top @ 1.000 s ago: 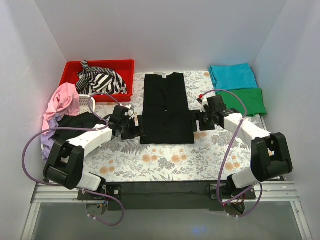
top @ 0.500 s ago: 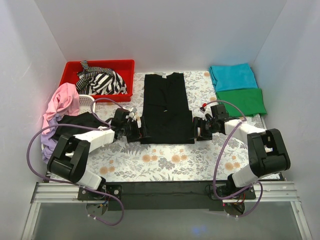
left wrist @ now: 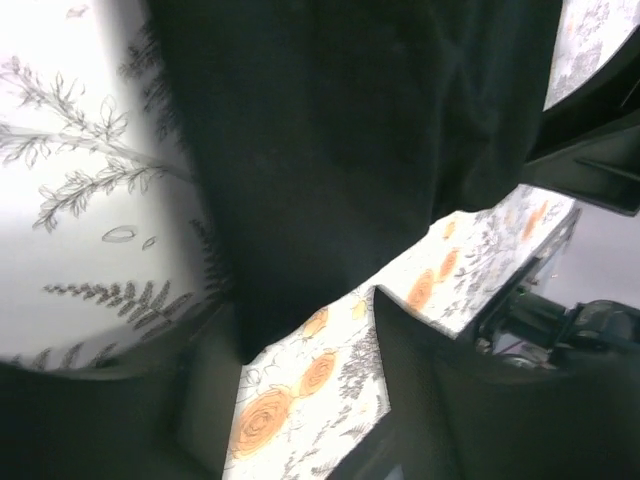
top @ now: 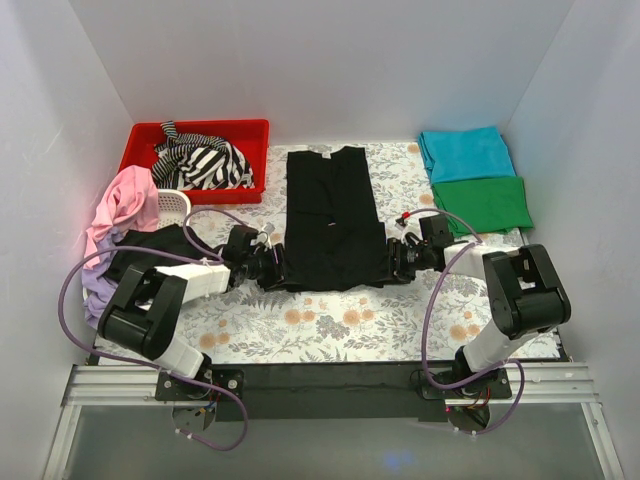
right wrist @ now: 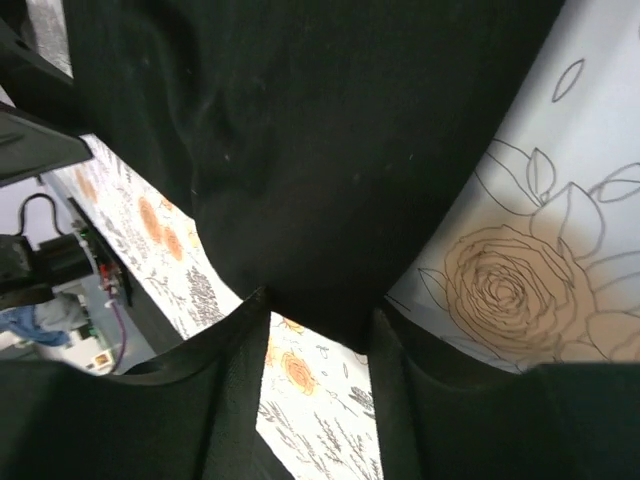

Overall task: Fold and stack the t-shirts
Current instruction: Fold the tshirt

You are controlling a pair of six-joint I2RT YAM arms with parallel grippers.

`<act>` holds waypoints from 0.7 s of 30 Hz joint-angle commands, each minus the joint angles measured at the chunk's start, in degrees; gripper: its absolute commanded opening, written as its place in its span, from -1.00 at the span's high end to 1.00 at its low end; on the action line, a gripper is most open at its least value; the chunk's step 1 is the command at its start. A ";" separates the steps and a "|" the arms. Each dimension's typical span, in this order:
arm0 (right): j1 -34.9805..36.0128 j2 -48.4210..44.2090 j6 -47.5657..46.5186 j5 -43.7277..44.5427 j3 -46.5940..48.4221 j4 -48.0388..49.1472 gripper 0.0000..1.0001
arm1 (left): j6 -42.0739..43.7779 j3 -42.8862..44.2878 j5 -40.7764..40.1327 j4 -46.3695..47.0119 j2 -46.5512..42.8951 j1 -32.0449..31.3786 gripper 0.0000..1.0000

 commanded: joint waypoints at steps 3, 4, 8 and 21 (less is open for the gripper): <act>0.35 3.42 0.57 -1.48 -1.48 4.41 0.31 | -0.68 -3.59 -0.40 -1.03 0.82 -0.09 0.52; 0.35 3.60 0.57 -1.66 -1.56 5.03 0.37 | -0.77 -3.59 -0.32 -0.85 1.17 -0.17 0.68; 0.27 3.07 1.10 -2.63 -2.09 6.53 0.74 | 0.28 -2.80 -1.10 -1.99 1.70 -0.17 1.00; 2.81 -15.72 0.22 -1.32 -8.06 -4.10 0.97 | 2.48 0.72 1.18 -21.76 -10.50 -0.70 1.00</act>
